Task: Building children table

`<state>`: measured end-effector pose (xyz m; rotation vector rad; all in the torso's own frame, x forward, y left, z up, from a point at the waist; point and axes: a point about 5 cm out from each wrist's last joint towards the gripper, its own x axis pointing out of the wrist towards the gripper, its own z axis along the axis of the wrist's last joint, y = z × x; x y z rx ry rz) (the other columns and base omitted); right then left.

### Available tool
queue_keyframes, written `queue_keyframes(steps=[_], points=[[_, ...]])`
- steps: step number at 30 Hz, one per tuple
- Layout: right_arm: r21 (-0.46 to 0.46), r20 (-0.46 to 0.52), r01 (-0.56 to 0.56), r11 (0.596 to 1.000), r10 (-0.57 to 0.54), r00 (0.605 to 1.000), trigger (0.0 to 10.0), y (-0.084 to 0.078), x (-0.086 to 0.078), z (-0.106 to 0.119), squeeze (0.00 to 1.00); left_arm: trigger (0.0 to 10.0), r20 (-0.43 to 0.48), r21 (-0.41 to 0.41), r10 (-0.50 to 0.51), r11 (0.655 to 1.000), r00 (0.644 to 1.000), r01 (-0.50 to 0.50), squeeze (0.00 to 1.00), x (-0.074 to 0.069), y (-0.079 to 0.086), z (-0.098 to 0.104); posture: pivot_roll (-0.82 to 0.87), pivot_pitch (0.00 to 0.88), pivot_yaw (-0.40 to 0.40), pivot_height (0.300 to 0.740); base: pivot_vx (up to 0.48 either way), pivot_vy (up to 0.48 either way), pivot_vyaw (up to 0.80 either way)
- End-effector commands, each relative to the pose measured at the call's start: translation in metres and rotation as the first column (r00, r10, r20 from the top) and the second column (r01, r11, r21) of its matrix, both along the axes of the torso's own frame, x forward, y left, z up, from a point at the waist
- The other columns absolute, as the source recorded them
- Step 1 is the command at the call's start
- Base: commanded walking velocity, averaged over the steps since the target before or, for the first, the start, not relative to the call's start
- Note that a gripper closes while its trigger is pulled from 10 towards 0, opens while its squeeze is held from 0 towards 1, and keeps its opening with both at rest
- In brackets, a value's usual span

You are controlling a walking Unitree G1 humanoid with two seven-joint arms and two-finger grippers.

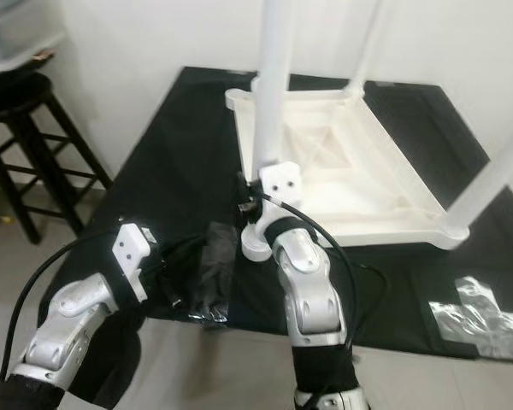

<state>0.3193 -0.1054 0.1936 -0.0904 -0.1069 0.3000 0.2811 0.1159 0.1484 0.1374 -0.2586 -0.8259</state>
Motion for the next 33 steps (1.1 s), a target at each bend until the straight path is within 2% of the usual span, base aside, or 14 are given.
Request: queue_keyframes(steps=[1, 3, 4, 7, 8, 9, 10, 12, 13, 17, 18, 25, 31, 33], points=[[-0.083, -0.189, 0.103, 0.991, -0.117, 0.975, 3.8, -0.022, 0.004, -0.041, 0.00, 10.0, -0.003, 0.013, 0.008, 1.000, 1.000, -0.008, 0.00, -0.001, 0.002, -0.004, 0.03, 0.134, -0.010, 0.740, 0.000, 0.000, 0.00], [-0.085, -0.185, 0.113, 0.990, -0.127, 0.974, 3.8, -0.024, 0.006, -0.040, 0.00, 10.0, -0.002, 0.013, 0.009, 1.000, 1.000, -0.009, 0.00, -0.001, 0.002, -0.003, 0.03, 0.134, -0.010, 0.740, 0.000, 0.000, 0.00], [-0.086, -0.183, 0.110, 0.990, -0.124, 0.975, 10.0, -0.026, 0.008, -0.037, 0.00, 10.0, -0.002, 0.015, 0.003, 1.000, 1.000, -0.003, 0.00, -0.001, 0.001, -0.003, 0.03, 0.134, -0.010, 0.740, 0.000, 0.000, 0.00], [-0.076, -0.172, 0.125, 0.989, -0.136, 0.976, 10.0, -0.029, 0.011, -0.030, 0.00, 10.0, -0.004, 0.019, -0.007, 1.000, 1.000, 0.007, 0.00, -0.001, 0.001, -0.004, 0.03, 0.133, -0.003, 0.740, 0.000, 0.000, 0.00], [-0.061, -0.157, 0.101, 0.993, -0.109, 0.982, 10.0, -0.028, 0.012, -0.024, 0.21, 10.0, -0.004, 0.020, -0.010, 1.000, 1.000, 0.010, 0.00, -0.001, 0.000, -0.003, 0.03, 0.133, -0.002, 0.740, 0.000, 0.000, 0.00], [-0.051, -0.146, 0.084, 0.995, -0.091, 0.985, 10.0, -0.027, 0.013, -0.020, 0.21, 10.0, -0.004, 0.020, -0.011, 1.000, 1.000, 0.011, 0.00, 0.000, 0.000, -0.003, 0.03, 0.133, -0.002, 0.740, 0.000, 0.000, 0.00], [-0.013, -0.110, -0.013, 1.000, 0.011, 0.994, 10.0, -0.026, 0.016, -0.008, 1.00, 10.0, -0.002, 0.020, -0.010, 1.000, 1.000, 0.010, 0.00, 0.000, 0.000, -0.003, 0.03, 0.133, -0.003, 0.740, 0.000, 0.000, 0.00], [0.026, -0.040, -0.167, 0.986, 0.168, 0.985, 10.0, -0.029, 0.020, 0.012, 1.00, 10.0, 0.001, 0.018, -0.007, 1.000, 1.000, 0.007, 0.00, 0.000, 0.000, -0.003, 0.03, 0.132, -0.004, 0.740, 0.000, 0.000, 0.00], [0.029, -0.011, -0.251, 0.968, 0.251, 0.968, 10.0, -0.032, 0.020, 0.022, 0.74, 10.0, 0.002, 0.018, -0.006, 1.000, 1.000, 0.006, 0.00, 0.000, -0.001, -0.003, 0.03, 0.132, -0.005, 0.740, 0.000, 0.000, 0.00], [0.024, 0.007, -0.320, 0.947, 0.320, 0.947, 10.0, -0.036, 0.021, 0.030, 0.74, 10.0, 0.003, 0.018, -0.006, 1.000, 1.000, 0.006, 0.00, 0.000, -0.001, -0.003, 0.03, 0.132, -0.005, 0.740, 0.000, 0.000, 0.00], [-0.070, 0.005, -0.454, 0.888, 0.455, 0.890, 10.0, -0.043, 0.018, 0.036, 0.00, 10.0, 0.006, 0.017, -0.006, 1.000, 1.000, 0.006, 0.00, 0.000, -0.001, -0.003, 0.04, 0.130, -0.007, 0.740, 0.000, 0.000, 0.00], [-0.178, -0.114, -0.613, 0.770, 0.603, 0.790, 10.0, -0.062, 0.024, 0.032, 0.00, 10.0, 0.031, 0.036, -0.022, 0.999, 0.999, 0.021, 0.00, -0.004, -0.001, -0.001, 0.04, 0.132, -0.006, 0.740, 0.000, 0.000, 0.00], [-0.154, -0.140, -0.659, 0.736, 0.644, 0.752, 10.0, -0.065, 0.027, 0.031, 0.00, 10.0, 0.042, 0.050, -0.036, 0.998, 0.998, 0.034, 0.00, -0.007, -0.001, -0.001, 0.05, 0.130, -0.004, 0.740, 0.000, 0.000, 0.00], [-0.133, -0.158, -0.681, 0.720, 0.663, 0.732, 4.2, -0.068, 0.030, 0.028, 0.00, 10.0, 0.042, 0.057, -0.055, 0.997, 0.998, 0.052, 0.00, -0.013, -0.001, -0.003, 0.05, 0.135, 0.000, 0.740, 0.000, 0.000, 0.00]])
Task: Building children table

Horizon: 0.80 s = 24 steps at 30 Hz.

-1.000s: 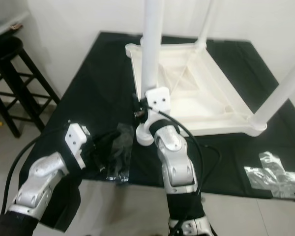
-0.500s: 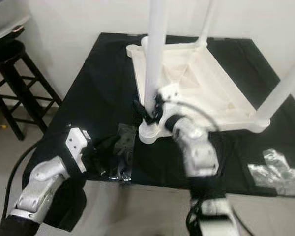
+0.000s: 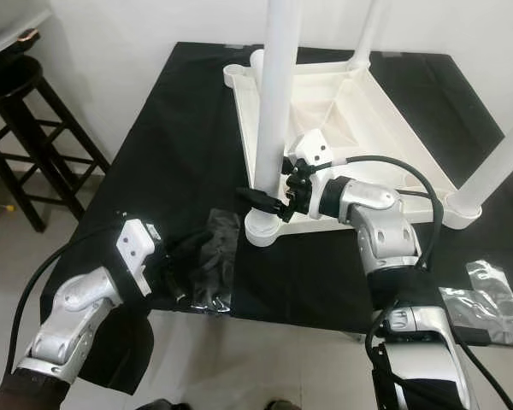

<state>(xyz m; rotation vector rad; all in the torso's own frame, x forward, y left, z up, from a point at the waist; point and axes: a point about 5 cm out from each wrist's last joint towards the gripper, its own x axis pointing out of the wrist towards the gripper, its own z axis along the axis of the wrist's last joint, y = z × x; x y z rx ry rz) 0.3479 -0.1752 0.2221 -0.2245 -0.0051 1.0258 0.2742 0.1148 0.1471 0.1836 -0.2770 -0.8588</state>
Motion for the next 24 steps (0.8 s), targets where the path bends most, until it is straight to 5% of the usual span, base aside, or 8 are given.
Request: queue_keyframes(steps=[1, 11, 16, 18, 20, 21, 22, 24], points=[[0.028, -0.024, -0.028, 0.999, 0.028, 0.999, 0.0, -0.001, 0.005, -0.002, 0.00, 10.0, 0.008, 0.020, -0.025, 0.999, 1.000, 0.025, 0.00, -0.009, 0.001, -0.003, 0.05, 0.136, 0.000, 0.740, 0.000, 0.000, 0.00], [0.043, -0.055, -0.030, 0.999, 0.033, 0.998, 0.0, -0.004, 0.004, -0.016, 0.00, 10.0, 0.023, 0.020, 0.000, 1.000, 1.000, 0.000, 0.00, -0.011, 0.002, -0.003, 0.05, 0.138, -0.001, 0.740, 0.000, 0.000, 0.00], [0.035, -0.047, 0.090, 0.995, -0.088, 0.995, 0.0, -0.012, 0.004, -0.026, 0.00, 10.0, 0.028, 0.014, 0.020, 1.000, 0.999, -0.021, 0.00, -0.011, 0.003, -0.003, 0.03, 0.143, -0.003, 0.740, 0.000, 0.000, 0.00], [0.009, -0.094, 0.306, 0.952, -0.304, 0.948, 0.0, -0.009, 0.001, -0.048, 0.00, 10.0, 0.029, 0.013, 0.031, 0.999, 0.999, -0.031, 0.00, -0.011, 0.004, -0.003, 0.03, 0.148, -0.017, 0.740, 0.000, 0.000, 0.00], [0.009, -0.094, 0.306, 0.952, -0.304, 0.948, 0.0, -0.009, 0.001, -0.048, 0.00, 10.0, 0.029, 0.013, 0.031, 0.999, 0.999, -0.031, 0.00, -0.011, 0.004, -0.003, 0.03, 0.148, -0.017, 0.740, 0.000, 0.000, 0.00], [-0.020, -0.097, 0.539, 0.842, -0.538, 0.837, 0.0, -0.008, 0.000, -0.061, 0.00, 10.0, 0.028, 0.013, 0.036, 0.999, 0.999, -0.036, 0.00, -0.011, 0.005, -0.003, 0.03, 0.151, -0.015, 0.740, 0.000, 0.000, 0.00], [-0.014, -0.150, 0.750, 0.662, -0.743, 0.653, 0.0, -0.006, -0.008, -0.074, 0.00, 10.0, 0.028, 0.015, 0.041, 0.999, 0.999, -0.041, 0.00, -0.011, 0.006, -0.003, 0.02, 0.154, -0.014, 0.740, 0.000, 0.000, 0.00], [-0.014, -0.150, 0.750, 0.662, -0.743, 0.653, 0.0, -0.006, -0.008, -0.074, 0.00, 10.0, 0.028, 0.015, 0.041, 0.999, 0.999, -0.041, 0.00, -0.011, 0.006, -0.003, 0.02, 0.154, -0.014, 0.740, 0.000, 0.000, 0.00]])
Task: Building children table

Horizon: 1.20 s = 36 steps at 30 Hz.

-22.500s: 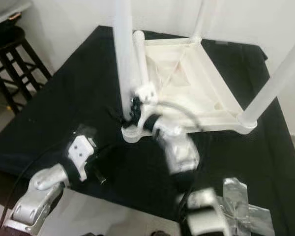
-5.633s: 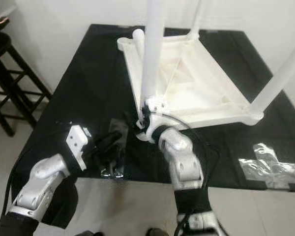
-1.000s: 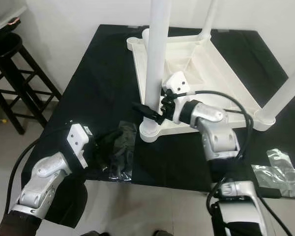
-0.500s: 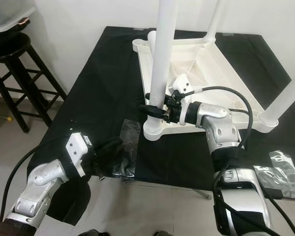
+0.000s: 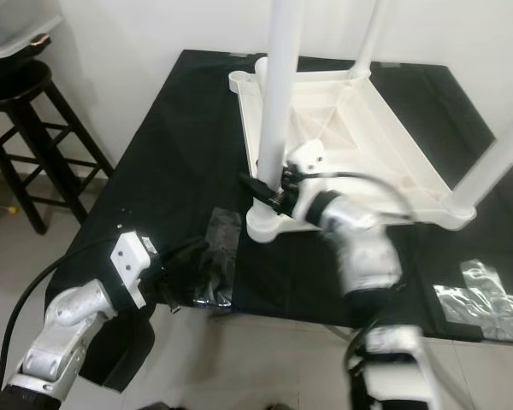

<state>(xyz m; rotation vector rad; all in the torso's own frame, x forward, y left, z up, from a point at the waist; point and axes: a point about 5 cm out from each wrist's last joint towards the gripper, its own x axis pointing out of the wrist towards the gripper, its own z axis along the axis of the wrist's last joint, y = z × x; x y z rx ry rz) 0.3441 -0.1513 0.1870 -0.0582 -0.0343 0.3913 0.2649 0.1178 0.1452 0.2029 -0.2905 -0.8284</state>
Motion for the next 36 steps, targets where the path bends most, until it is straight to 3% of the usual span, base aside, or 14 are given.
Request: queue_keyframes(steps=[1, 2, 8, 9, 11, 12, 18, 19, 22, 23, 25, 28, 30, 36], points=[[-0.084, -0.194, 0.192, 0.978, -0.205, 0.959, 0.0, -0.030, -0.005, -0.039, 0.00, 10.0, 0.007, 0.009, 0.011, 1.000, 1.000, -0.011, 0.00, -0.001, 0.003, -0.001, 0.02, 0.154, -0.014, 0.740, 0.000, 0.000, 0.00], [-0.073, -0.241, 0.234, 0.969, -0.245, 0.939, 0.0, -0.001, -0.028, -0.053, 0.00, 10.0, 0.004, 0.015, 0.015, 1.000, 1.000, -0.015, 0.00, 0.000, 0.002, -0.002, 0.01, 0.142, -0.009, 0.740, 0.000, 0.000, 0.00], [-0.095, -0.186, 0.116, 0.989, -0.132, 0.974, 0.5, 0.022, -0.026, -0.048, 0.00, 10.0, 0.001, 0.024, 0.017, 1.000, 1.000, -0.017, 0.00, 0.002, 0.001, -0.003, 0.02, 0.135, -0.020, 0.740, 0.000, 0.000, 0.00], [-0.091, -0.186, 0.112, 0.990, -0.128, 0.974, 10.0, 0.023, -0.023, -0.046, 0.00, 10.0, 0.001, 0.023, 0.023, 0.999, 1.000, -0.023, 0.00, 0.002, 0.001, -0.003, 0.02, 0.134, -0.019, 0.740, 0.000, 0.000, 0.00], [-0.071, -0.179, 0.113, 0.991, -0.124, 0.976, 10.0, 0.024, -0.021, -0.044, 0.00, 10.0, 0.001, 0.021, 0.030, 0.999, 1.000, -0.030, 0.00, 0.002, 0.001, -0.004, 0.02, 0.132, -0.018, 0.740, 0.000, 0.000, 0.00], [-0.049, -0.165, 0.096, 0.994, -0.103, 0.981, 10.0, 0.029, -0.021, -0.038, 1.00, 10.0, 0.000, 0.018, 0.038, 0.999, 0.999, -0.038, 0.00, 0.003, 0.001, -0.004, 0.02, 0.130, -0.015, 0.740, 0.000, 0.000, 0.00], [0.020, -0.074, -0.056, 0.998, 0.058, 0.996, 10.0, 0.039, -0.011, -0.013, 1.00, 10.0, -0.007, 0.016, 0.034, 0.999, 0.999, -0.034, 0.00, 0.003, -0.001, -0.005, 0.02, 0.125, -0.015, 0.740, 0.000, 0.000, 0.00], [0.040, -0.035, -0.216, 0.976, 0.218, 0.975, 10.0, 0.043, -0.010, -0.002, 0.76, 10.0, -0.011, 0.020, 0.025, 0.999, 1.000, -0.025, 0.00, 0.003, -0.002, -0.005, 0.02, 0.121, -0.016, 0.740, 0.000, 0.000, 0.00], [0.037, -0.026, -0.257, 0.966, 0.258, 0.966, 10.0, 0.044, -0.011, 0.001, 0.76, 10.0, -0.011, 0.021, 0.024, 1.000, 1.000, -0.024, 0.00, 0.003, -0.002, -0.006, 0.02, 0.121, -0.016, 0.740, 0.000, 0.000, 0.00], [0.006, -0.015, -0.389, 0.921, 0.389, 0.921, 10.0, 0.045, -0.013, 0.003, 0.00, 10.0, -0.011, 0.021, 0.023, 1.000, 1.000, -0.023, 0.00, 0.003, -0.002, -0.006, 0.03, 0.119, -0.019, 0.740, 0.000, 0.000, 0.00], [-0.037, -0.018, -0.497, 0.867, 0.497, 0.868, 10.0, 0.044, -0.013, 0.003, 0.00, 10.0, -0.011, 0.020, 0.025, 0.999, 1.000, -0.025, 0.00, 0.003, -0.003, -0.006, 0.03, 0.119, -0.018, 0.740, 0.000, 0.000, 0.00], [-0.061, -0.025, -0.541, 0.839, 0.540, 0.841, 10.0, 0.042, -0.013, 0.003, 0.00, 10.0, -0.010, 0.020, 0.026, 0.999, 1.000, -0.026, 0.00, 0.003, -0.003, -0.006, 0.03, 0.119, -0.016, 0.740, 0.000, 0.000, 0.00], [-0.080, -0.055, -0.630, 0.772, 0.628, 0.777, 10.0, 0.038, -0.012, 0.003, 0.00, 10.0, -0.011, 0.019, 0.027, 0.999, 1.000, -0.027, 0.00, 0.003, -0.003, -0.006, 0.03, 0.121, -0.015, 0.740, 0.000, 0.000, 0.00], [-0.059, -0.090, -0.653, 0.755, 0.647, 0.757, 9.6, 0.032, -0.002, -0.001, 0.00, 10.0, -0.012, 0.019, 0.024, 1.000, 1.000, -0.024, 0.00, 0.003, -0.003, -0.006, 0.03, 0.125, -0.019, 0.740, 0.000, 0.000, 0.00]])
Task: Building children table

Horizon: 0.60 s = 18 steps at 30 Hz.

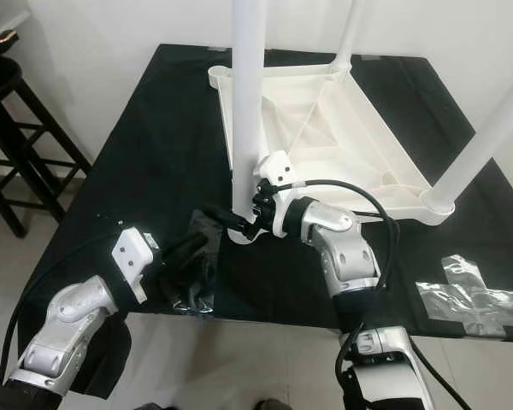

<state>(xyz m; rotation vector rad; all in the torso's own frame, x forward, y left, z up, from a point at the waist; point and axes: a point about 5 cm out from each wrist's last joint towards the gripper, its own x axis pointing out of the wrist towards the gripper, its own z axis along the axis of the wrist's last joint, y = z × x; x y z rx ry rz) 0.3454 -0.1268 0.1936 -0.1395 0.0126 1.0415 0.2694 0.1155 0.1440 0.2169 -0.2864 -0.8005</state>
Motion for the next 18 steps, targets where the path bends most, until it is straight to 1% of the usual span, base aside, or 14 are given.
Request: queue_keyframes(steps=[1, 7, 9, 10, 11, 13, 14, 15, 17, 18], points=[[0.010, -0.036, -0.066, 0.998, 0.066, 0.997, 0.0, 0.007, 0.000, -0.009, 0.00, 10.0, -0.016, 0.009, -0.006, 1.000, 1.000, 0.006, 0.00, -0.002, -0.001, -0.004, 0.03, 0.127, -0.020, 0.740, 0.000, 0.000, 0.00], [0.028, -0.044, -0.083, 0.996, 0.084, 0.996, 0.0, 0.006, 0.000, -0.012, 0.00, 10.0, -0.015, 0.008, -0.002, 1.000, 1.000, 0.002, 0.00, -0.002, -0.001, -0.004, 0.03, 0.130, -0.020, 0.740, 0.000, 0.000, 0.00], [0.032, -0.032, -0.068, 0.997, 0.069, 0.997, 0.0, 0.000, -0.001, -0.012, 0.00, 10.0, -0.014, 0.007, -0.002, 1.000, 1.000, 0.002, 0.00, -0.002, -0.001, -0.004, 0.02, 0.134, -0.016, 0.740, 0.000, 0.000, 0.00], [0.023, -0.025, -0.039, 0.999, 0.039, 0.999, 0.0, -0.005, -0.001, -0.014, 0.00, 10.0, -0.015, 0.007, -0.003, 1.000, 1.000, 0.004, 0.00, -0.002, -0.001, -0.003, 0.02, 0.136, -0.014, 0.740, 0.000, 0.000, 0.00], [0.023, -0.025, -0.039, 0.999, 0.039, 0.999, 0.0, -0.005, -0.001, -0.014, 0.00, 10.0, -0.015, 0.007, -0.003, 1.000, 1.000, 0.004, 0.00, -0.002, -0.001, -0.003, 0.02, 0.136, -0.014, 0.740, 0.000, 0.000, 0.00], [0.009, -0.018, 0.015, 1.000, -0.015, 1.000, 0.0, -0.012, -0.003, -0.017, 0.00, 10.0, -0.015, 0.007, -0.006, 1.000, 1.000, 0.006, 0.00, -0.002, -0.001, -0.003, 0.02, 0.137, -0.015, 0.740, 0.000, 0.000, 0.00], [-0.002, -0.048, 0.098, 0.995, -0.098, 0.994, 0.0, -0.016, -0.006, -0.024, 0.00, 10.0, -0.016, 0.008, -0.006, 1.000, 1.000, 0.006, 0.00, -0.002, 0.000, -0.003, 0.01, 0.138, -0.017, 0.740, 0.000, 0.000, 0.00], [-0.008, -0.069, 0.143, 0.990, -0.143, 0.987, 0.0, -0.016, -0.010, -0.030, 0.00, 10.0, -0.016, 0.007, -0.006, 1.000, 1.000, 0.006, 0.00, -0.002, 0.000, -0.003, 0.01, 0.138, -0.019, 0.740, 0.000, 0.000, 0.00], [-0.015, -0.088, 0.182, 0.983, -0.182, 0.979, 0.0, -0.015, -0.014, -0.036, 0.00, 10.0, -0.016, 0.007, -0.005, 1.000, 1.000, 0.005, 0.00, -0.002, 0.000, -0.003, 0.01, 0.138, -0.020, 0.740, 0.000, 0.000, 0.00], [-0.026, -0.092, 0.277, 0.960, -0.278, 0.956, 0.0, -0.010, -0.018, -0.046, 0.00, 10.0, -0.016, 0.007, -0.004, 1.000, 1.000, 0.005, 0.00, -0.002, 0.001, -0.003, 0.00, 0.139, -0.019, 0.740, 0.000, 0.000, 0.00]])
